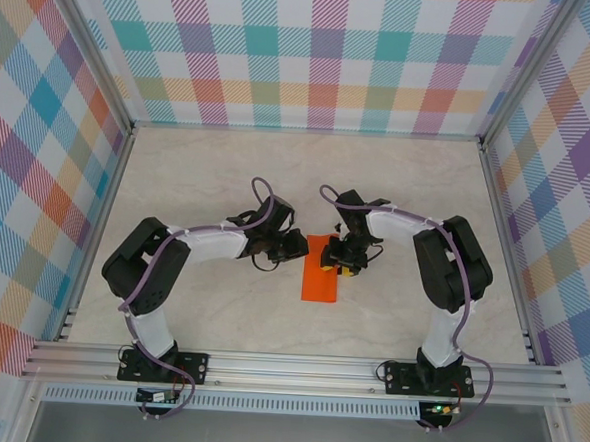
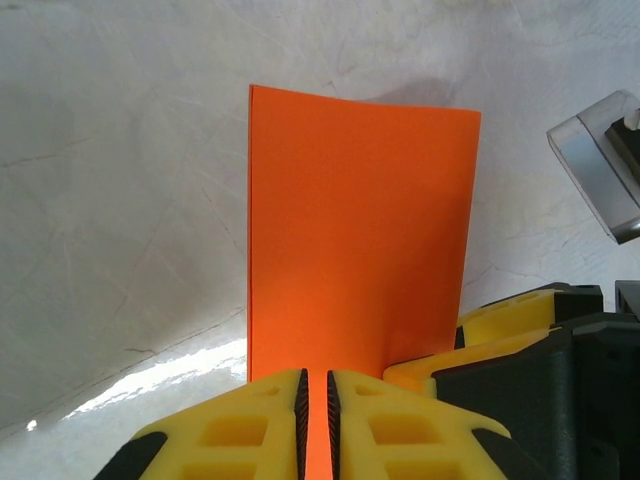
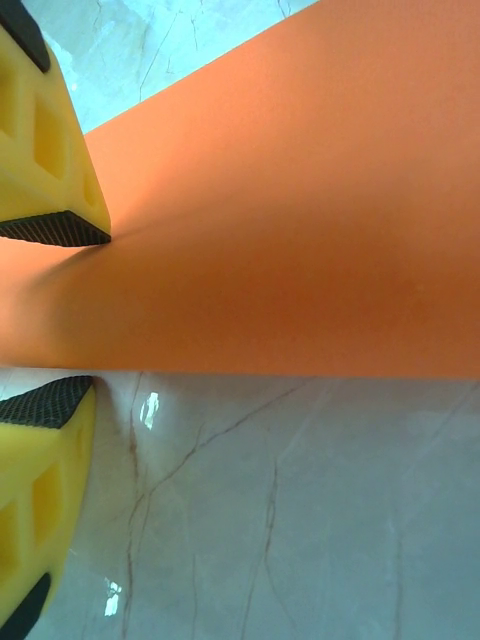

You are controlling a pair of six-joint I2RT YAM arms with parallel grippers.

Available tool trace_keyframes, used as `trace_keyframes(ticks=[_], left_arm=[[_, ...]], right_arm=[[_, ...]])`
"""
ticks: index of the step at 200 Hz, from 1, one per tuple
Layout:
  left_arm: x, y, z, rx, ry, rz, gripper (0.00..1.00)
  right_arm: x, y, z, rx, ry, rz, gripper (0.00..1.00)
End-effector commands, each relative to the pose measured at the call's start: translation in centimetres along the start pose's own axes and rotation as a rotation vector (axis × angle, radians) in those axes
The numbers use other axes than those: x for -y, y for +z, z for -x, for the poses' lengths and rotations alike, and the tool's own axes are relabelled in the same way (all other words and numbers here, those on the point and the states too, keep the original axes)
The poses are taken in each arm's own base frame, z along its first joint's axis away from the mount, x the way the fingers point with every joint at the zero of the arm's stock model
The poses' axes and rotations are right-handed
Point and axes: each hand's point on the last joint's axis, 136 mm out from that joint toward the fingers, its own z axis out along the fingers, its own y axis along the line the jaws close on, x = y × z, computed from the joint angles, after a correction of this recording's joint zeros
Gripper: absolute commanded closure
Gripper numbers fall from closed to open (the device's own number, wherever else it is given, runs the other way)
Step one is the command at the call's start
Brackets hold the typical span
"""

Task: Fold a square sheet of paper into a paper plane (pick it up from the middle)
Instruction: Hold the square sheet of paper at the center of the table.

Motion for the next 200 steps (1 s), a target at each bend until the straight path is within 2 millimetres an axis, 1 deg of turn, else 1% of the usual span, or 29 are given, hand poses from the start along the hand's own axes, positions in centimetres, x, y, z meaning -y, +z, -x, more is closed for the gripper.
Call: trace_keyframes(ticks=[1,48,82,108,133,167,183,200], left_arm=[[1.0,0.4,0.4,-0.022,0.006,-0.047,0.86],[1.8,1.9,-0.6,-0.082,0.009,-0.082,0.94],[1.8,2.6,-1.1,-0.099,0.007,-0.084,0.98],[1.4,3.0,-1.2,-0.108,0.003,-0.071,1.0],[0.0,3.5,-1.5,-0.112,0.016,0.008,1.0],[-2.4,4.0,-2.6,-0.151,0.007,0.111,1.0],[-3.9,4.1,-3.3,-0.17,-0.004,0.162,1.0],[-5.6,4.4,-4.2,-0.194,-0.013,0.212,1.0]], right_arm=[[6.1,6.1,-1.4,-0.07,0.03,-0.229,0.54],[6.2,6.2,-1.5,-0.072,0.031,-0.234,0.54],[6.3,6.3,-1.5,-0.077,0.032,-0.237,0.54],[6.5,6.4,-1.6,-0.08,0.037,-0.242,0.53],[6.5,6.4,-1.6,-0.079,0.037,-0.243,0.54],[6.0,6.2,-1.6,-0.076,0.036,-0.226,0.54],[5.4,5.6,-1.4,-0.062,0.036,-0.202,0.53],[4.4,4.4,-1.0,-0.028,0.03,-0.174,0.53]])
